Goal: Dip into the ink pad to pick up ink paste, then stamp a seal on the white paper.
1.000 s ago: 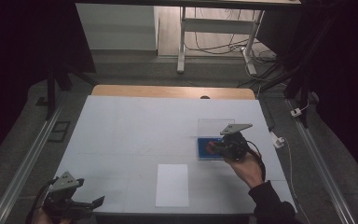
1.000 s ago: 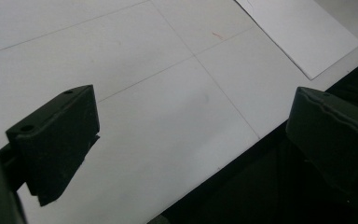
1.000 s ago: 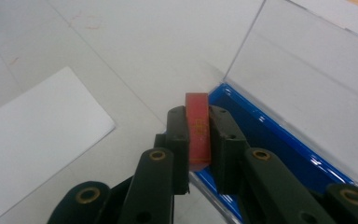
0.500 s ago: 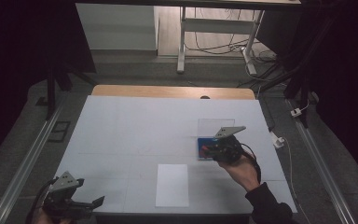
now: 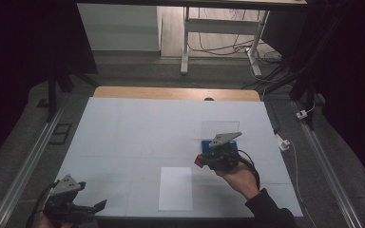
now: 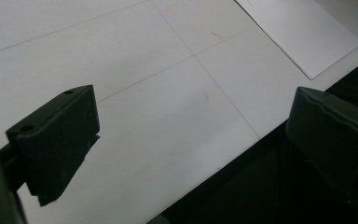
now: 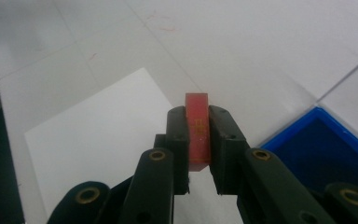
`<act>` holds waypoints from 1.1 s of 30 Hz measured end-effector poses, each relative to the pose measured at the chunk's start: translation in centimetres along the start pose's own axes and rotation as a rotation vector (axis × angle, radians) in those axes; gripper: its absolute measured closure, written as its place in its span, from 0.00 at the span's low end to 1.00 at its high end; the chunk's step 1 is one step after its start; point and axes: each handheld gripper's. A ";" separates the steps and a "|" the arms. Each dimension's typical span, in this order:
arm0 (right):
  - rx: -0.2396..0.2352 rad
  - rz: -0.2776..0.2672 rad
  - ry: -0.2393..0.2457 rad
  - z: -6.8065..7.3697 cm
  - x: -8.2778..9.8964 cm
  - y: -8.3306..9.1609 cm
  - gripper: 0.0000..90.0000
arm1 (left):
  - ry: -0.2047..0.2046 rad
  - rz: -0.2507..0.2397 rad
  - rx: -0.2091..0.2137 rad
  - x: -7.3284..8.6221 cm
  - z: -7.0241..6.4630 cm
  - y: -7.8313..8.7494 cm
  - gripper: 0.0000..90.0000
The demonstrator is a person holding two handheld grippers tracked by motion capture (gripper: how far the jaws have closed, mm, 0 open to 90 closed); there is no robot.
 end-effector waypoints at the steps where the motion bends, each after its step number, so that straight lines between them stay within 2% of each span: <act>1: -0.004 -0.001 0.007 0.2 0.0 -0.1 0.89 | 0.001 0.000 0.000 0.0 0.0 0.0 0.03; 16: -0.084 0.021 0.071 2.7 -0.4 -1.7 0.89 | 0.003 0.001 0.000 0.0 0.1 0.0 0.03; 23: -0.123 0.047 0.125 4.1 -0.6 -2.9 0.89 | 0.004 0.001 0.000 0.0 0.1 0.0 0.03; 28: -0.137 0.069 0.158 4.7 -0.5 -3.9 0.89 | 0.005 0.002 0.000 0.0 0.1 0.0 0.03; 33: -0.136 0.079 0.162 5.3 -0.4 -4.7 0.89 | 0.006 0.001 0.000 0.0 0.1 0.0 0.03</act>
Point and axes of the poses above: each handheld gripper's, and its own axes: y roughly backward along the jaws, x roughly out of its underside, z roughly to its left, and after that the axes turned 4 degrees about -z, right-handed
